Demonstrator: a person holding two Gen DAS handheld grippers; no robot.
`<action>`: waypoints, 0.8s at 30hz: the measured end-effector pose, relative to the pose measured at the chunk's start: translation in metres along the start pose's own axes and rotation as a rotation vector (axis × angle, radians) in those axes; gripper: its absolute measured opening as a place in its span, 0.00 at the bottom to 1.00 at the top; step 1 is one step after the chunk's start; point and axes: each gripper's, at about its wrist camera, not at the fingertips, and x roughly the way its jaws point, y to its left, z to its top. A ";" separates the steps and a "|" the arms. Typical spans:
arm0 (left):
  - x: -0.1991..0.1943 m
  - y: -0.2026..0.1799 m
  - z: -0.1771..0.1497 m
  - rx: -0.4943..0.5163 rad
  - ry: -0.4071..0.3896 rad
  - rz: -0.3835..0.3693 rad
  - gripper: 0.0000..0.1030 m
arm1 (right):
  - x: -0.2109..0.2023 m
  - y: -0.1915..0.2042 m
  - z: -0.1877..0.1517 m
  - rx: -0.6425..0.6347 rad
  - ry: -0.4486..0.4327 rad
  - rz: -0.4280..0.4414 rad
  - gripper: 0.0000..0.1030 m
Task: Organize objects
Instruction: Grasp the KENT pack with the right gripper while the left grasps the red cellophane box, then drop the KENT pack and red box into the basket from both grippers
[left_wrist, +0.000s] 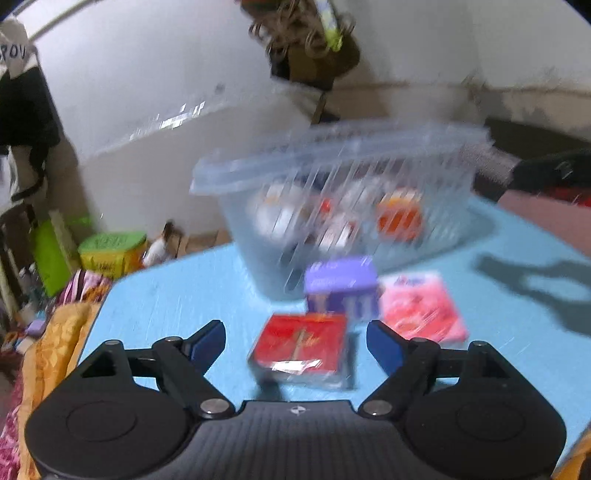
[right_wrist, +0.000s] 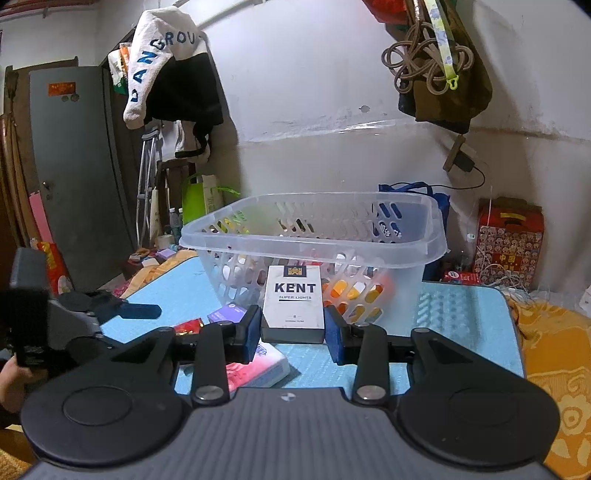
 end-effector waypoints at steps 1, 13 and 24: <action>0.003 0.003 -0.001 -0.016 0.009 -0.002 0.84 | 0.000 0.001 0.000 -0.004 0.001 0.001 0.39; -0.013 0.013 -0.001 -0.077 -0.069 -0.030 0.65 | -0.006 0.004 0.002 -0.014 -0.019 0.000 0.39; -0.080 0.021 0.034 -0.133 -0.284 -0.014 0.65 | -0.023 0.004 0.018 -0.007 -0.113 -0.018 0.39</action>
